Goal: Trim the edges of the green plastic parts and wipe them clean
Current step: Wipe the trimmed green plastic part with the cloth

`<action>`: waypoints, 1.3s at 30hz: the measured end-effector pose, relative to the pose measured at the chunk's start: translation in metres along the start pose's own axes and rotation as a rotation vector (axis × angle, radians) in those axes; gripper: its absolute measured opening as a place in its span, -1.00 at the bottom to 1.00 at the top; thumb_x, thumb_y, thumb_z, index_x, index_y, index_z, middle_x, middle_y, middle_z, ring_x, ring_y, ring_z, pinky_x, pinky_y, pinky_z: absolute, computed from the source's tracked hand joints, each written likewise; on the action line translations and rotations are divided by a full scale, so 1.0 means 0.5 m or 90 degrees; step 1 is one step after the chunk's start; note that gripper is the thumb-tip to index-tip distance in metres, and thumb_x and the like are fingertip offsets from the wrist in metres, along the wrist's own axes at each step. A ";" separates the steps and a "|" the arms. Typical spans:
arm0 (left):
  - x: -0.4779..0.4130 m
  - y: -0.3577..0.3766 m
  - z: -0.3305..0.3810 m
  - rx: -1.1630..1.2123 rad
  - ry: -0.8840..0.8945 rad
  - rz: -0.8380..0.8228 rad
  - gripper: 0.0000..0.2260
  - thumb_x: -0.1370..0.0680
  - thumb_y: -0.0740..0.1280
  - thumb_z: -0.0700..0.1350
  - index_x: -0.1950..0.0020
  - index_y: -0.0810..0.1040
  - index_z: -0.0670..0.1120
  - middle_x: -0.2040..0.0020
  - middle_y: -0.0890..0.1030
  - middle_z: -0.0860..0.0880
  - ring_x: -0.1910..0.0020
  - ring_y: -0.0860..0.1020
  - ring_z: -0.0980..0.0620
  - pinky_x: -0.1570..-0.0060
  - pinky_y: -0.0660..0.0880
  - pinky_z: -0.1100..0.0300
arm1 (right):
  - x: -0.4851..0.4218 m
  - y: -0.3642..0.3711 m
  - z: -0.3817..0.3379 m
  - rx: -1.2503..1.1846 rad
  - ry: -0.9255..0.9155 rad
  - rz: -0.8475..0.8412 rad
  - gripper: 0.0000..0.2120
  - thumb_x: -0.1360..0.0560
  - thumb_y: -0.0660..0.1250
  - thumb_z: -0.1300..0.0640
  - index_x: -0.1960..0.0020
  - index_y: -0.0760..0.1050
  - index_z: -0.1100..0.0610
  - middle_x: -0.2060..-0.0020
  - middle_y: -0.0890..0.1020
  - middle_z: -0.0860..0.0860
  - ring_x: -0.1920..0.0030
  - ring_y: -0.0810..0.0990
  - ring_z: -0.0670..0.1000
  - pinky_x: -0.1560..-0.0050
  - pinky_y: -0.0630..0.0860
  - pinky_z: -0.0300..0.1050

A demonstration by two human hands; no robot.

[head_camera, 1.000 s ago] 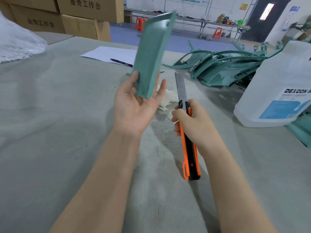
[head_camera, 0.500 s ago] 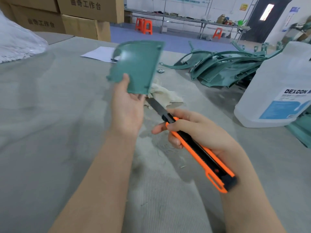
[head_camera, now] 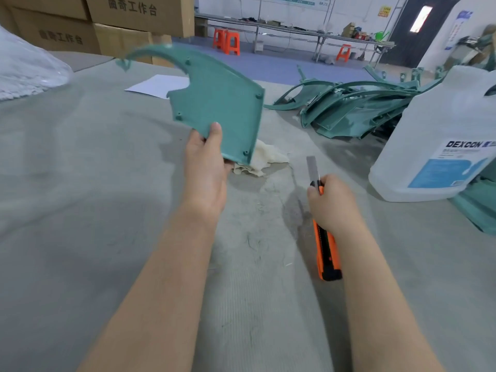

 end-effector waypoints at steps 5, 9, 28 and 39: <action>0.019 0.032 0.004 -0.221 0.075 -0.065 -0.84 -0.65 0.21 -0.14 0.04 0.53 0.05 0.04 0.64 0.11 -0.06 0.60 0.05 -0.21 0.50 -0.04 | -0.011 0.018 0.042 0.086 0.064 -0.027 -0.67 -0.62 0.18 0.02 -0.22 0.42 0.25 -0.21 0.50 0.23 -0.23 0.45 0.25 -0.12 0.41 0.01; 0.037 0.064 -0.005 -0.250 0.081 -0.162 -0.83 -0.63 0.24 -0.17 0.03 0.58 0.06 0.13 0.67 0.19 0.06 0.62 0.20 -0.01 0.54 0.28 | 0.013 -0.041 -0.004 -0.296 -0.012 0.140 -0.48 -0.60 0.19 -0.14 -0.46 0.29 0.11 -0.32 0.46 0.03 -0.15 0.52 -0.05 -0.13 0.44 -0.15; 0.002 0.005 0.026 0.231 -0.057 -0.020 -0.66 -0.61 0.25 -0.15 -0.39 0.41 -0.15 -0.22 0.58 -0.13 -0.03 0.59 -0.01 -0.08 0.54 0.12 | -0.011 -0.006 -0.221 -0.590 -0.091 -0.009 -0.62 -0.66 0.11 -0.08 0.11 0.57 0.11 0.25 0.68 0.00 0.27 0.63 -0.03 0.21 0.58 -0.13; -0.012 -0.017 0.005 0.559 -0.150 -0.026 -0.73 -0.60 0.24 -0.18 0.21 0.62 -0.25 0.21 0.66 -0.13 0.18 0.64 -0.06 0.16 0.63 0.11 | -0.118 0.124 -0.176 0.005 -0.011 0.036 -0.70 -0.54 0.28 0.03 -0.25 0.49 0.06 -0.17 0.59 0.12 -0.22 0.46 0.21 -0.08 0.39 -0.06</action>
Point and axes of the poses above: each hand's wrist, its own x-axis away from the middle knuckle, its own y-axis out of the palm, z = x × y, the point moved 10 cm from there along -x, towards the middle knuckle
